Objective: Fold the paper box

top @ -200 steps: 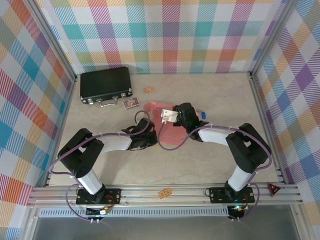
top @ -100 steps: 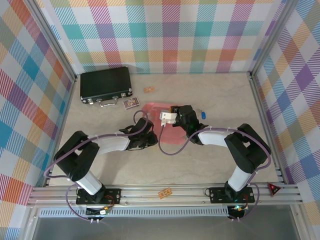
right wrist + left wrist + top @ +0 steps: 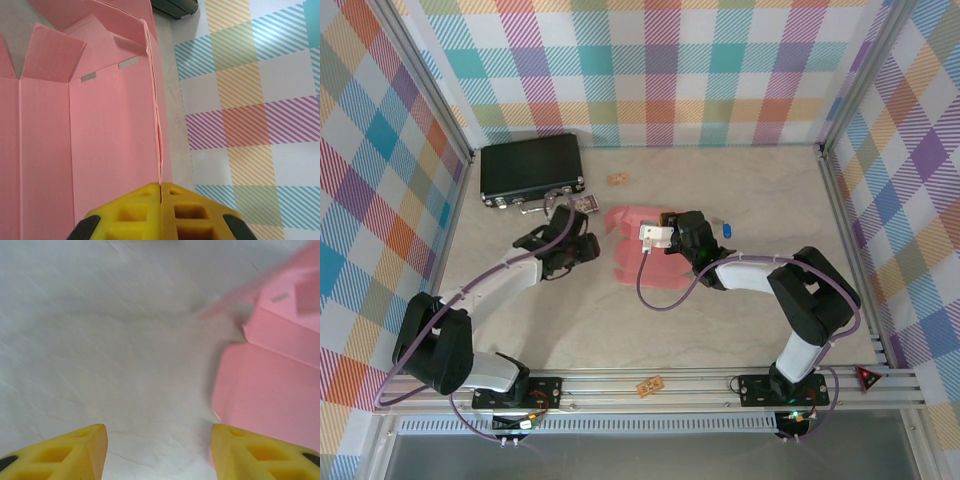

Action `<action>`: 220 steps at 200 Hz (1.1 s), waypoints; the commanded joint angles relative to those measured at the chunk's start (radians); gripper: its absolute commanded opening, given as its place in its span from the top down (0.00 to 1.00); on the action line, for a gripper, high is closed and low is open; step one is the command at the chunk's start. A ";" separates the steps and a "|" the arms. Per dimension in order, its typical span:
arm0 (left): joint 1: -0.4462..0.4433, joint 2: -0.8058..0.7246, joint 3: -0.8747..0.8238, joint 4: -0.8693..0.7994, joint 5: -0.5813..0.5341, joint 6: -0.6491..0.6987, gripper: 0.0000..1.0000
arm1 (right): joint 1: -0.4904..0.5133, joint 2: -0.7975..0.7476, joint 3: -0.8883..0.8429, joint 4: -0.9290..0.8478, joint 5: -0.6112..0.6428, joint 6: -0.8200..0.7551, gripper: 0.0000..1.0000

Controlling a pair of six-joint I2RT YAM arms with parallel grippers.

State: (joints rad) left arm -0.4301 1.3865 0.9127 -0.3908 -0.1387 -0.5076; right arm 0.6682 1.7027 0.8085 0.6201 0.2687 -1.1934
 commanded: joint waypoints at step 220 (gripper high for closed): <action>0.100 0.334 0.294 0.178 0.455 0.388 0.88 | 0.007 0.030 0.035 -0.014 0.013 0.012 1.00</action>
State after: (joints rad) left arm -0.3412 1.7481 1.2079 -0.2104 0.2672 -0.1116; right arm 0.6682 1.7149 0.8135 0.6086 0.2806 -1.1934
